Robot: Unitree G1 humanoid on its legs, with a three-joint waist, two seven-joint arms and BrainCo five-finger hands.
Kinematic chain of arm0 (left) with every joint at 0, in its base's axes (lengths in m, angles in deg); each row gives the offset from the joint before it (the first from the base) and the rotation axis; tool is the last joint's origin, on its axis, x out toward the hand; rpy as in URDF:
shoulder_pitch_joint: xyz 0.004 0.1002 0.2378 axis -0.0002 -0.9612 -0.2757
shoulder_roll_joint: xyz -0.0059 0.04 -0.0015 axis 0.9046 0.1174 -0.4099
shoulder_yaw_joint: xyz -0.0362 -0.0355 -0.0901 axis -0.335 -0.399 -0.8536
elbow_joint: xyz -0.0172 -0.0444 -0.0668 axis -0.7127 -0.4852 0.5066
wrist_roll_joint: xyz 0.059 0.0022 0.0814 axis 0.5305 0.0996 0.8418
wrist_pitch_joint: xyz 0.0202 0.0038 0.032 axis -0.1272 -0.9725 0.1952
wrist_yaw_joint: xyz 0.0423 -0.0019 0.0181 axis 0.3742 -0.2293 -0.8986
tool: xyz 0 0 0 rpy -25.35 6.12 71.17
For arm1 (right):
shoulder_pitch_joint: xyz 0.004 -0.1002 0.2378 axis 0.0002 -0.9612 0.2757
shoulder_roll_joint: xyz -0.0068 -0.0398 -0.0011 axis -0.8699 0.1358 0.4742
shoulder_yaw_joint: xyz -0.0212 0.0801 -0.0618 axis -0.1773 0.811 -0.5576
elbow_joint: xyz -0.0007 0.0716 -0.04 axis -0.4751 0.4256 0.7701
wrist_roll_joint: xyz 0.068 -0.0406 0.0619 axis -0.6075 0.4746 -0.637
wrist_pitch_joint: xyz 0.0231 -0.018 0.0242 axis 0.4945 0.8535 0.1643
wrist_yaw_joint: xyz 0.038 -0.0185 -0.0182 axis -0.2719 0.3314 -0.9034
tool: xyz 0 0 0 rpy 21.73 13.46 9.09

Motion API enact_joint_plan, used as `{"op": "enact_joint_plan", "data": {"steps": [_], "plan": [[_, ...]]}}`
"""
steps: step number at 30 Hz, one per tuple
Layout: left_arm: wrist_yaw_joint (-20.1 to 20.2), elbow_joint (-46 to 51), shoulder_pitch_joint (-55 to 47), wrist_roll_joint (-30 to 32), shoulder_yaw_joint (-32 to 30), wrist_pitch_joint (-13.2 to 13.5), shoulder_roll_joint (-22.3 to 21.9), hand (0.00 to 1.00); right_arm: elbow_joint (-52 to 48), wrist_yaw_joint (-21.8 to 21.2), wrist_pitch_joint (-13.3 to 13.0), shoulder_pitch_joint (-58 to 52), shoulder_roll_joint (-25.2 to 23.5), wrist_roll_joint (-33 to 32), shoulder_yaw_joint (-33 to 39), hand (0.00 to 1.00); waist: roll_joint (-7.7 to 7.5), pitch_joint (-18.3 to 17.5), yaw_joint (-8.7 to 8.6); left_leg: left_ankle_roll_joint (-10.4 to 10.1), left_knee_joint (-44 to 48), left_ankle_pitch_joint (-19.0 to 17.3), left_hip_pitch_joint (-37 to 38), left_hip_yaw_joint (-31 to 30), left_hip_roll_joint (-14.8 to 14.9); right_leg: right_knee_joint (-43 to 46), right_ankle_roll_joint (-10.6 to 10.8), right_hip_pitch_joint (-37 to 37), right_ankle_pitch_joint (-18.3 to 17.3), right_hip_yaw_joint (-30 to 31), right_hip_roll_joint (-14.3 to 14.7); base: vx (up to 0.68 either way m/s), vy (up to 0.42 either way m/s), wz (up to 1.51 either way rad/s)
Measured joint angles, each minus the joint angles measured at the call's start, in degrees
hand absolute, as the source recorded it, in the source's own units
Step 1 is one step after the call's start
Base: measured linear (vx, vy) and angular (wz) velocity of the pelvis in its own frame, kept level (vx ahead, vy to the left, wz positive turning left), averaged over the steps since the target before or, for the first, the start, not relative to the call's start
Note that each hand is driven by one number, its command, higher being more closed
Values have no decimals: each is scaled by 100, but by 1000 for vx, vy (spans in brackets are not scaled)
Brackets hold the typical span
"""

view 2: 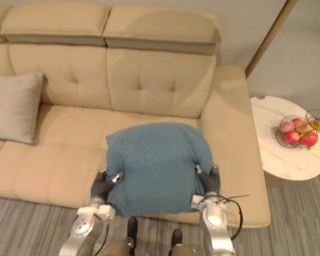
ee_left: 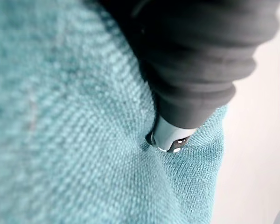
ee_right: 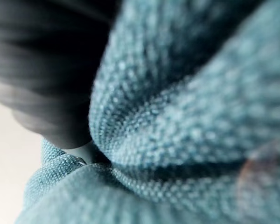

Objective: Pick up cushions and gather them together orderly.

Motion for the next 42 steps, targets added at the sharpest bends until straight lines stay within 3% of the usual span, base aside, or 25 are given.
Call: {"op": "enact_joint_plan", "data": {"steps": [6,7,9,11,13,15,16,17,22,26,29,35,38,42], "plan": [[-761,-6,2013,194,-378,61,24,100,8,757,1,1899,90,79,46,100,23,81,198,-4,12,268,-999,38,-22,674,23,-1313,-61,12,-108,-87,22,1],[-929,-161,2664,235,-389,176,159,100,120,928,0,2516,212,194,106,100,41,145,216,1,7,340,-1195,20,-25,779,24,-1531,-61,-8,-130,-101,24,12],[-1174,-611,3682,280,-391,302,494,100,715,1183,-22,3611,470,329,157,100,60,375,216,6,-19,443,-1318,-11,-35,903,23,-1720,-58,-15,-146,-102,13,9],[-1396,-1638,5453,340,-414,390,948,100,2024,1402,-55,5537,926,494,252,100,178,669,203,10,-139,698,-1669,-104,-33,1021,7,-2148,9,-53,-146,-127,1,9],[-1542,-2310,6654,390,-535,395,1171,100,2770,1551,-59,6795,1135,493,331,100,291,1053,174,-21,-200,890,-1904,-216,-26,1028,-6,-2376,95,-132,-147,-85,-4,11],[-1614,-2967,7488,439,-594,402,1309,100,3301,1668,-61,7548,1235,493,335,100,312,1297,148,-62,-199,970,-2116,-300,-23,1035,-7,-2581,129,-165,-147,-46,-13,9],[-1617,-3180,7708,445,-589,402,1362,0,3457,1700,-60,7742,1256,493,332,100,317,1363,134,-77,-199,1010,-2185,-332,-25,1035,-5,-2633,138,-176,-149,-5,-18,5],[-1617,-3746,8245,447,-582,386,1487,0,3875,1782,-51,8220,1304,493,328,0,315,1483,114,-141,-199,1062,-2391,-367,-25,1032,-16,-2831,169,-188,-151,7,-16,3],[-1566,-5139,9299,437,-589,293,1679,0,4847,1898,15,9107,1327,481,362,0,307,1638,85,-241,-198,1184,-3073,-362,-19,1042,-43,-3522,235,-169,-151,25,-21,-4],[-1261,-5678,9539,426,-885,-92,1374,0,5255,1601,203,9186,1299,51,551,0,285,1817,90,-241,-196,1184,-3474,-261,3,1107,-48,-3970,239,-138,-150,46,-31,-7],[-1232,-5653,9523,315,-1446,-130,1004,0,5129,1492,262,9087,1250,-412,665,0,215,2084,94,-241,-191,1184,-3511,-155,41,1113,-52,-4019,242,-132,-124,45,-57,-7],[-1234,-4819,8406,323,-2269,16,293,0,4091,1493,155,7958,624,-577,990,0,193,2084,131,-290,154,1135,-3477,22,116,1616,-52,-4087,239,70,-86,14,-83,0],[-1222,-4654,7967,333,-2404,12,173,0,3771,1484,122,7367,433,-637,1008,0,191,2083,128,-354,306,1068,-3424,40,177,1854,-55,-4087,226,69,-56,-53,-122,-1],[-1183,-4415,7568,331,-2505,-17,129,0,3198,1419,122,6808,427,-620,1009,0,170,2076,112,-148,329,858,-3268,149,183,2171,-144,-4068,-86,96,-74,-83,-101,2]]}}
